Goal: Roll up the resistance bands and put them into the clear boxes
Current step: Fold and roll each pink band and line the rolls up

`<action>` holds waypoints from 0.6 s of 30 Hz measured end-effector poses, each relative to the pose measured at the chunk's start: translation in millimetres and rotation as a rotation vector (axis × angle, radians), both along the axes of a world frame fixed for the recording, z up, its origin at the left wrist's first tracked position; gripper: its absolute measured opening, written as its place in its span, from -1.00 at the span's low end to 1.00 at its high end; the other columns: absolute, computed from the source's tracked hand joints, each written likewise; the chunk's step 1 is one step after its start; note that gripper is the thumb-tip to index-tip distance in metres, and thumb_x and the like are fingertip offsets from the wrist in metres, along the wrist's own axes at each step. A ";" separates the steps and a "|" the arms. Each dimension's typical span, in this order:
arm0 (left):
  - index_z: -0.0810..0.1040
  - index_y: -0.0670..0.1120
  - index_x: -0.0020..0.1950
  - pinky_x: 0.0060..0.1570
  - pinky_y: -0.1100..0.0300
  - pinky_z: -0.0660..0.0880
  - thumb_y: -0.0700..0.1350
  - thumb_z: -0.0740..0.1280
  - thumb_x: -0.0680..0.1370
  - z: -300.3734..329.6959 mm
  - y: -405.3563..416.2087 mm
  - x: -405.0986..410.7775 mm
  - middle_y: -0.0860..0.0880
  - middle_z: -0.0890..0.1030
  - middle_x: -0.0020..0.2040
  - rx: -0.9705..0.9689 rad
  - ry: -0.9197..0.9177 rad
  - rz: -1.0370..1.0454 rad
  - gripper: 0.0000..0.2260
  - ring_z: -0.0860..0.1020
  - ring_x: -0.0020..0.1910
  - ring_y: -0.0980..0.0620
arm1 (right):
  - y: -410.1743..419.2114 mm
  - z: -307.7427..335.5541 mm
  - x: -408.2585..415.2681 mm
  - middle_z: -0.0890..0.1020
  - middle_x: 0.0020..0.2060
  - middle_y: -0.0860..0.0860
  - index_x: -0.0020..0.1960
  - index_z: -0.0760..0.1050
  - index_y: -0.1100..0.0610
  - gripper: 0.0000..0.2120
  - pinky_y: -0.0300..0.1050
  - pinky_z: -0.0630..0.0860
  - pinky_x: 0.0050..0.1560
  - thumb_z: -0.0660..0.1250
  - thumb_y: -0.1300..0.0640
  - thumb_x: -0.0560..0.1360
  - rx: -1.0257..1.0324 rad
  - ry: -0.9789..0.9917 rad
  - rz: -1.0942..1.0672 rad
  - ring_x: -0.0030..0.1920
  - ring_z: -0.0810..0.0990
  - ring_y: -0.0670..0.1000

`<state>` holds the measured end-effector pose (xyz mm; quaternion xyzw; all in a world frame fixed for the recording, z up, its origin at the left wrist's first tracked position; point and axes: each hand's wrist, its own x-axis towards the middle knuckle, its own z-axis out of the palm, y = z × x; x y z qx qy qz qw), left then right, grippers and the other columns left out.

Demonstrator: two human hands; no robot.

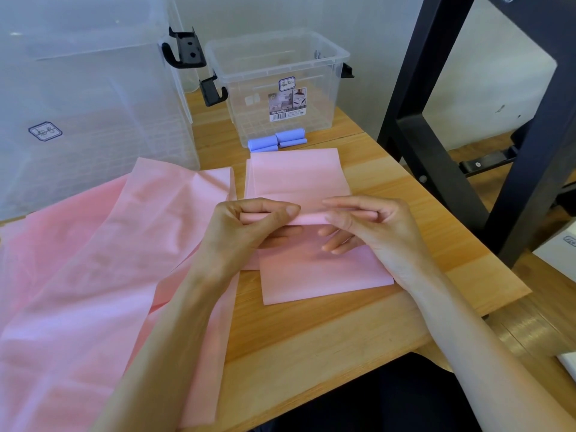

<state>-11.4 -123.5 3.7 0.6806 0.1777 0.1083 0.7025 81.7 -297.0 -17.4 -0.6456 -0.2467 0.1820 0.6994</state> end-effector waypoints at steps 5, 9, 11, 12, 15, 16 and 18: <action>0.72 -0.09 -0.07 -0.09 0.27 0.62 -0.10 0.51 0.30 1.0 1.3 0.1 -0.11 0.73 -0.15 0.043 0.013 -0.046 -0.78 0.68 -0.13 0.04 | -0.7 -0.7 -0.2 0.68 -0.36 0.20 -0.09 0.65 0.25 -0.79 -0.10 0.62 -0.41 0.43 0.10 0.43 -0.028 0.001 -0.033 -0.43 0.67 0.16; 0.72 -0.08 -0.11 -0.16 0.29 0.61 -0.08 0.50 0.33 0.6 0.2 -0.1 -0.12 0.73 -0.19 0.036 0.027 -0.033 -0.83 0.71 -0.16 0.03 | -0.2 0.1 0.1 0.71 -0.28 0.16 -0.04 0.64 0.23 -0.81 -0.13 0.63 -0.35 0.44 0.12 0.42 -0.025 -0.006 -0.021 -0.36 0.70 0.14; 0.72 -0.07 -0.10 -0.16 0.28 0.62 -0.06 0.48 0.34 0.3 0.6 -0.2 -0.11 0.73 -0.18 0.026 0.022 -0.021 -0.82 0.71 -0.16 0.04 | -0.3 0.2 -0.2 0.72 -0.25 0.15 0.03 0.63 0.21 -0.79 -0.11 0.65 -0.31 0.45 0.19 0.42 -0.026 -0.029 0.008 -0.34 0.71 0.14; 0.72 -0.05 -0.09 -0.14 0.27 0.62 -0.05 0.49 0.33 0.1 0.7 -0.2 -0.11 0.73 -0.17 0.029 0.018 -0.027 -0.81 0.70 -0.15 0.04 | -0.8 -0.3 -0.2 0.72 -0.27 0.15 0.02 0.64 0.21 -0.81 -0.10 0.65 -0.31 0.45 0.20 0.42 -0.028 -0.038 0.010 -0.35 0.70 0.15; 0.73 -0.05 -0.07 -0.07 0.25 0.62 -0.08 0.52 0.29 -0.4 0.1 0.2 -0.09 0.73 -0.13 0.058 0.000 -0.056 -0.76 0.68 -0.13 0.05 | -1.4 -0.3 -0.6 0.69 -0.34 0.18 -0.10 0.65 0.23 -0.82 -0.10 0.62 -0.39 0.44 0.10 0.42 -0.033 -0.018 -0.024 -0.41 0.68 0.16; 0.73 -0.06 -0.07 -0.08 0.26 0.62 -0.09 0.52 0.29 -0.4 -0.3 0.5 -0.09 0.73 -0.14 0.062 0.003 -0.058 -0.77 0.68 -0.14 0.06 | -0.9 -0.2 -0.5 0.69 -0.35 0.18 -0.12 0.65 0.23 -0.79 -0.10 0.62 -0.40 0.44 0.07 0.41 -0.034 -0.011 -0.034 -0.42 0.68 0.16; 0.72 -0.09 -0.08 -0.14 0.28 0.61 -0.08 0.50 0.33 0.1 -1.4 0.3 -0.11 0.73 -0.18 0.050 0.013 -0.050 -0.79 0.70 -0.16 0.06 | 0.2 -0.3 -0.2 0.70 -0.33 0.15 -0.10 0.66 0.22 -0.78 -0.13 0.62 -0.37 0.45 0.06 0.39 -0.029 -0.012 -0.040 -0.39 0.69 0.14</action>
